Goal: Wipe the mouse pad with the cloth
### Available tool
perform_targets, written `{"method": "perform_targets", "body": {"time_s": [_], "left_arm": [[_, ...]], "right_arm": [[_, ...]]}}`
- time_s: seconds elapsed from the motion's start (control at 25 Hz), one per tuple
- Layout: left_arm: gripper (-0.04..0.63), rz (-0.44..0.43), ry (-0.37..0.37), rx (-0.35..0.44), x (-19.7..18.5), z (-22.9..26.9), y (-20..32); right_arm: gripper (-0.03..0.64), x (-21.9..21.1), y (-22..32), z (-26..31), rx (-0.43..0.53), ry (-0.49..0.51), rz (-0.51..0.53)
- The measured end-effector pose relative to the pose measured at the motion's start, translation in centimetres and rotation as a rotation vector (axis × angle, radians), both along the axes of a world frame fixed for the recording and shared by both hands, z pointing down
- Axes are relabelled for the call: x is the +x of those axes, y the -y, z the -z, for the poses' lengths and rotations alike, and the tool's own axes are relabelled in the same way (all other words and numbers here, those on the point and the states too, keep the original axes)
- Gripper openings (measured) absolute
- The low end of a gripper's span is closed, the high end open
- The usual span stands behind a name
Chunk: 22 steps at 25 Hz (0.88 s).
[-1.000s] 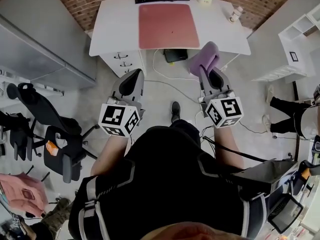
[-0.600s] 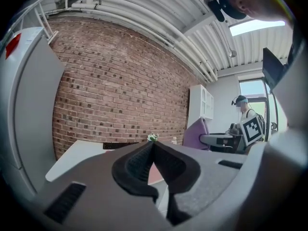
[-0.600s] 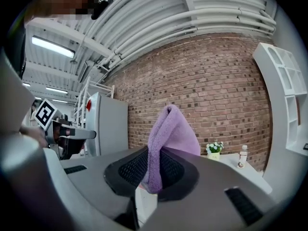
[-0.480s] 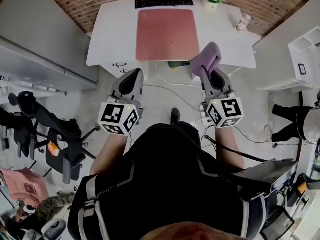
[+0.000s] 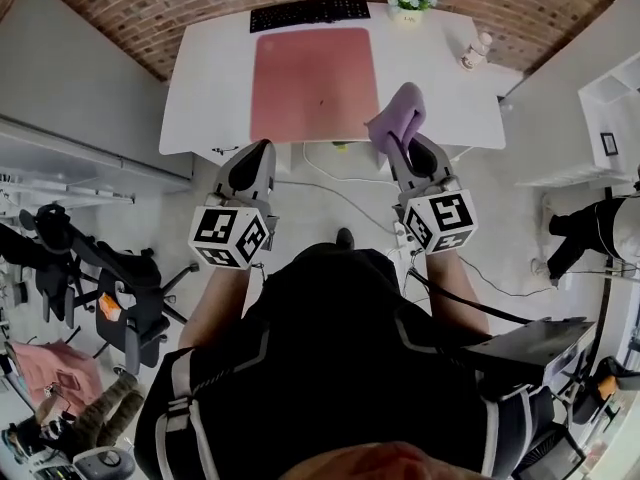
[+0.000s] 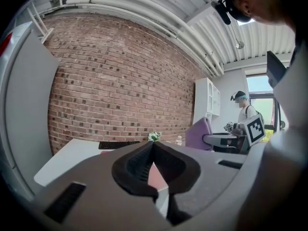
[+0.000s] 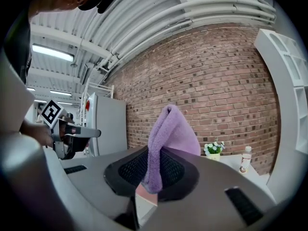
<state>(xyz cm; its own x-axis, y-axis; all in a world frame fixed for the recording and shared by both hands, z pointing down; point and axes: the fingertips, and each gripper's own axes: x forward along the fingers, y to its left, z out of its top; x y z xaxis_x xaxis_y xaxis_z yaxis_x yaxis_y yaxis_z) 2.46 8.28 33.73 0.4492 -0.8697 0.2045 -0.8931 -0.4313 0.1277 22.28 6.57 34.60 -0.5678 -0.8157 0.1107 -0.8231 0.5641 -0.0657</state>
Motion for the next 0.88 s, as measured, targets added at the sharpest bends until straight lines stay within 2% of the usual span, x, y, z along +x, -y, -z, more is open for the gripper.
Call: {"method": "perform_targets", "body": {"time_s": [0.16,0.48,0.88], "left_arm": [[0.005,0.043,0.013,-0.022,0.7,-0.4,1.4],[0.005,0.043,0.024,-0.041,1.8,-1.6,3.6],[0.005,0.066,0.03,-0.058,-1.5,-4.4,7.2]], "right_arm": [[0.054,1.6,1.5,-1.4,-0.026,-0.012,0.026],[0.054,4.0,5.7,-6.9,-0.124,-0.039,-0.002],[0.054,4.3,9.4,-14.3,-0.267,-0.138,-0.07]]}}
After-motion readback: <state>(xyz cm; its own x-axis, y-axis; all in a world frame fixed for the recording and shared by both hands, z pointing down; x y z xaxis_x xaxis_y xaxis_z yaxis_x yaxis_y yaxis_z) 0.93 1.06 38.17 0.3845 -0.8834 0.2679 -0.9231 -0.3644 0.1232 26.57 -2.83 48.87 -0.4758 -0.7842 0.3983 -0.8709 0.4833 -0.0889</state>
